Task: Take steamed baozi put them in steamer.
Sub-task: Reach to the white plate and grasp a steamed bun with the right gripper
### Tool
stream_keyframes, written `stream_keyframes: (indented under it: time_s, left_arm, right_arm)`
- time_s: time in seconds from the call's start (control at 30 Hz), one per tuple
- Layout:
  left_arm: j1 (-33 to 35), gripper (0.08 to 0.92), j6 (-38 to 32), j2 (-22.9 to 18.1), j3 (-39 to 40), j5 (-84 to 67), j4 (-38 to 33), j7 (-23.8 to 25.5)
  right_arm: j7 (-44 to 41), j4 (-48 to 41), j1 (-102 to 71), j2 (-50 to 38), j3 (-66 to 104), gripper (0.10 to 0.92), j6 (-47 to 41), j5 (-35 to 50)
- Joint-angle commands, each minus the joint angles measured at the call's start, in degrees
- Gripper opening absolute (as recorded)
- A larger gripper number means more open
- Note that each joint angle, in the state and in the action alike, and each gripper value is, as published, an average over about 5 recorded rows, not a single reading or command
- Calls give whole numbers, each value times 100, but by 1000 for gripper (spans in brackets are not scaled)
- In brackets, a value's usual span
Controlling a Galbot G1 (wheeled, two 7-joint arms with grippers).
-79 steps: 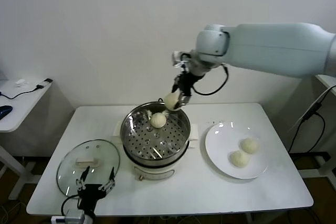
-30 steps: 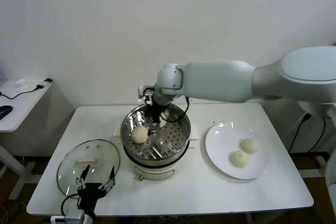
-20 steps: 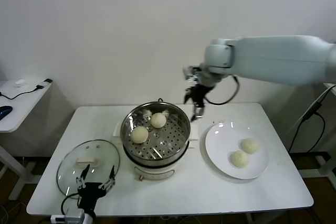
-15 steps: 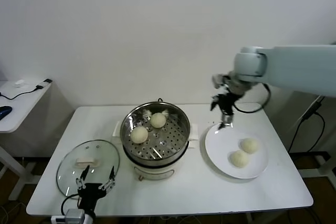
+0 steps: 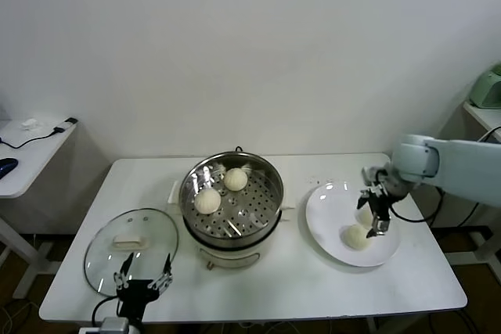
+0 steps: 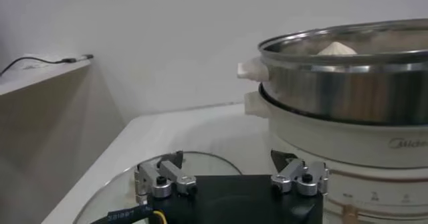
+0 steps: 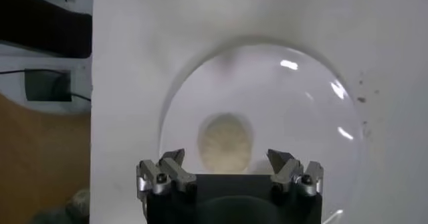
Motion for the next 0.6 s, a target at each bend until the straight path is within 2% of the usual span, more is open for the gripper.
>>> stream_keyframes:
  time_s: [0.03, 0.6]
  left_arm:
    - [19, 823, -2, -35, -6, 32, 2, -5]
    - [-31, 823, 18, 31, -45, 31, 8, 4]
  right_arm:
    - [281, -551, -1463, -114, 1047, 823, -137, -625]
    - [273, -888, -1803, 283, 1440, 822, -194, -633]
